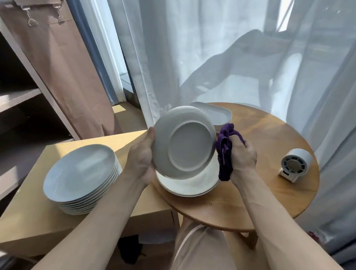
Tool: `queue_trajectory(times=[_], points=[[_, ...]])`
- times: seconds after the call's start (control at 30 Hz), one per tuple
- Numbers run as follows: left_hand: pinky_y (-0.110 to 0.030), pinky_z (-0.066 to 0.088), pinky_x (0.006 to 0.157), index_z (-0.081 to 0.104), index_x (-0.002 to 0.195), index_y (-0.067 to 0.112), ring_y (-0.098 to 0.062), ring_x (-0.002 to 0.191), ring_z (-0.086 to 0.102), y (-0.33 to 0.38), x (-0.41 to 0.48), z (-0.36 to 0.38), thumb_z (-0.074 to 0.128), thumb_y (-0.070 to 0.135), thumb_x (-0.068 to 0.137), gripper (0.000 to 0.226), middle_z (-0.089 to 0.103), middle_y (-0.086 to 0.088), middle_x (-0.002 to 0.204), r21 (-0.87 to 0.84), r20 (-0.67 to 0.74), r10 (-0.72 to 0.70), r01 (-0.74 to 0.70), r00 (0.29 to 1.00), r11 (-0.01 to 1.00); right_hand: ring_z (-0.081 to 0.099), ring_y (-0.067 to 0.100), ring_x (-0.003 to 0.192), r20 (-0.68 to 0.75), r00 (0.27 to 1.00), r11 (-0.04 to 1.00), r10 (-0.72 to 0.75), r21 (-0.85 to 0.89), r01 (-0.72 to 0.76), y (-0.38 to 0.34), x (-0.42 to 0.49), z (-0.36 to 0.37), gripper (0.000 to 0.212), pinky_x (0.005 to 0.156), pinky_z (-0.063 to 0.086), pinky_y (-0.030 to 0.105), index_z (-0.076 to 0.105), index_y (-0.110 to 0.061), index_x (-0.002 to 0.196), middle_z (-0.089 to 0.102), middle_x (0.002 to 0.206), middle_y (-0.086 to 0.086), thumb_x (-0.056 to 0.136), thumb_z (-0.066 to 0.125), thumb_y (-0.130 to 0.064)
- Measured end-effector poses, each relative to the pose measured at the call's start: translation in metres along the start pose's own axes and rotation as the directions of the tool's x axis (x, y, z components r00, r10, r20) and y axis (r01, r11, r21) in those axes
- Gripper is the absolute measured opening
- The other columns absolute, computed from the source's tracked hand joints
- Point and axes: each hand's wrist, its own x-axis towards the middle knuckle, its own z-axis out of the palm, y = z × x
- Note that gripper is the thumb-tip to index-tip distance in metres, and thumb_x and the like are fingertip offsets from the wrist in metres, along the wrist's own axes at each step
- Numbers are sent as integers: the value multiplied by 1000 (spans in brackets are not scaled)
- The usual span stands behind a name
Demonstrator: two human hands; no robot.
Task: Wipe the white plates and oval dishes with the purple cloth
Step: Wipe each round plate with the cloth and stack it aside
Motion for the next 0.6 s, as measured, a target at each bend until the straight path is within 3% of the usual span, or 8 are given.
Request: queue_trajectory(times=[0.07, 0.13, 0.23, 0.3, 0.37, 0.43, 0.5, 0.6], points=[[-47, 58, 93, 69, 122, 15, -23, 110, 71, -8, 2, -6, 55, 43, 102, 38, 75, -4, 118, -91, -29, -82, 79, 996, 993, 63, 33, 67, 11, 1000, 999, -4, -35, 4, 2, 2, 0, 26, 56, 56, 44, 67, -7, 101, 66, 72, 11, 78, 67, -17], [-40, 62, 77, 70, 117, 19, -20, 97, 75, -17, 4, -11, 50, 46, 104, 35, 78, -3, 109, -160, -26, -156, 150, 987, 976, 64, 34, 68, 22, 1000, 998, -3, -62, 4, 4, 2, 1, 31, 69, 60, 54, 67, -8, 100, 67, 75, 10, 72, 69, -21], [-30, 60, 59, 67, 124, 17, -17, 82, 76, -30, 6, -16, 43, 44, 108, 40, 79, -2, 96, -234, -46, -232, 216, 972, 948, 67, 27, 66, 24, 999, 991, -28, -127, 31, 6, 2, 2, 38, 68, 64, 45, 69, -10, 101, 69, 77, 6, 67, 70, -27], [-33, 60, 67, 64, 133, 14, -19, 93, 75, -35, 9, -17, 42, 43, 108, 44, 77, -5, 109, -249, -70, -253, 229, 965, 941, 71, 23, 71, 17, 997, 966, -72, -247, 74, 7, 1, 1, 39, 64, 62, 38, 70, -16, 98, 72, 84, 6, 63, 69, -34], [-40, 57, 82, 61, 138, 13, -25, 113, 69, -38, 13, -15, 45, 42, 107, 45, 71, -9, 127, -246, -77, -260, 234, 963, 941, 75, 31, 84, 53, 995, 943, -82, -320, 95, 9, 0, 2, 41, 71, 62, 44, 69, -19, 99, 76, 94, 10, 62, 68, -37], [-43, 55, 89, 61, 138, 13, -29, 121, 64, -38, 17, -14, 48, 40, 107, 43, 68, -10, 132, -228, -81, -252, 228, 964, 947, 74, 37, 89, 92, 988, 902, -123, -405, 151, 10, -3, 3, 38, 79, 62, 50, 68, -24, 100, 76, 97, 10, 64, 68, -38], [-44, 55, 92, 60, 138, 11, -31, 119, 65, -39, 22, -15, 48, 42, 107, 46, 69, -12, 130, -212, -90, -249, 226, 964, 951, 73, 29, 91, 146, 972, 833, -182, -502, 231, 12, -9, 5, 39, 84, 61, 51, 67, -28, 102, 74, 99, 3, 65, 67, -41], [-47, 53, 99, 56, 139, 10, -34, 117, 66, -42, 26, -25, 39, 49, 108, 53, 70, -15, 127, -199, -82, -276, 256, 958, 946, 67, 8, 92, 261, 934, 711, -245, -606, 356, 12, -19, 6, 39, 85, 57, 35, 65, -32, 104, 70, 103, -6, 66, 65, -43]])
